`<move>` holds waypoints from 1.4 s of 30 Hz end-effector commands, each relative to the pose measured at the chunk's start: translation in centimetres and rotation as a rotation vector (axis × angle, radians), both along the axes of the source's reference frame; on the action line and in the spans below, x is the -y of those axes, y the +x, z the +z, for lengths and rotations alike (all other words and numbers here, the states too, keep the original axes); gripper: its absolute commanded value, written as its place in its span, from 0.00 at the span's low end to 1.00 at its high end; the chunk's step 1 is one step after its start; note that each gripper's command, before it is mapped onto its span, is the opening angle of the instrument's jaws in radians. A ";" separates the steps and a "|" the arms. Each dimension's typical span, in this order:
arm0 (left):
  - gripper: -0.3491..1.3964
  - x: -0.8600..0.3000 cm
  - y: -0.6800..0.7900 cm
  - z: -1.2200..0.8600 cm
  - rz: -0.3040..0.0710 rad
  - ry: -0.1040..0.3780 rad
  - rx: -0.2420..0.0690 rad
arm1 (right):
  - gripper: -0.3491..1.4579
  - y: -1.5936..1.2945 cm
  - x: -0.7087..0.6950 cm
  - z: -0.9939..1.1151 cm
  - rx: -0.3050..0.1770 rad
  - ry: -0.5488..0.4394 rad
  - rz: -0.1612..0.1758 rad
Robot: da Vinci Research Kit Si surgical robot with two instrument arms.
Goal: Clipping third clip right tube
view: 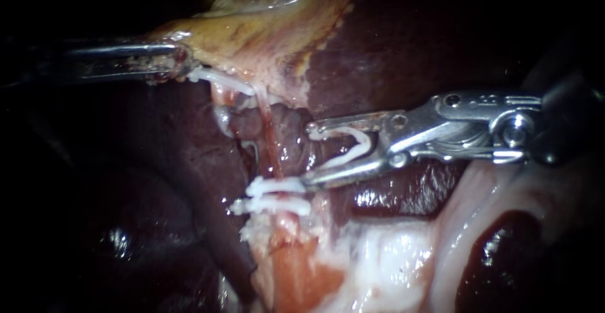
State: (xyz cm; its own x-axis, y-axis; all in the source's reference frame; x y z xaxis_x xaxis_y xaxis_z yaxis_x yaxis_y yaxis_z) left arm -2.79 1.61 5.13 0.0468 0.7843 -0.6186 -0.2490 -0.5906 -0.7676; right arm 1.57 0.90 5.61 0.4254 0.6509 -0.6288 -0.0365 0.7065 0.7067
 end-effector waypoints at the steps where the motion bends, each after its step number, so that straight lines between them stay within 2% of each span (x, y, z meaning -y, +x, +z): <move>1: 0.00 0.00 0.00 0.00 0.000 0.000 0.000 | 0.46 0.04 0.00 0.02 0.003 0.002 0.002; 15: 0.00 0.01 -0.02 0.01 -0.001 -0.001 -0.001 | 0.46 0.43 -0.08 0.14 0.005 0.029 0.042; 24: 0.00 0.01 -0.02 0.01 -0.001 -0.001 -0.001 | 0.46 0.63 -0.11 0.15 -0.054 0.067 0.099; 29: 0.00 0.01 -0.02 0.02 -0.001 -0.001 -0.001 | 0.47 0.69 -0.14 0.02 -0.117 0.096 0.129; 35: 0.00 0.00 -0.02 0.02 -0.001 -0.001 -0.001 | 0.47 0.70 -0.20 -0.23 -0.167 0.120 0.133; 42: 0.00 0.01 -0.01 0.06 0.000 -0.003 -0.001 | 0.46 0.70 -0.21 -0.46 -0.194 0.136 0.127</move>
State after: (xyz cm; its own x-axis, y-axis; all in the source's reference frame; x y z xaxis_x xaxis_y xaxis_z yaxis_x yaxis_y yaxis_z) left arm -2.80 1.61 5.18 0.0463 0.7829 -0.6204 -0.2503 -0.5922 -0.7659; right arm 2.27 1.12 5.14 0.2144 0.7761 -0.5931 0.0281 0.6020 0.7980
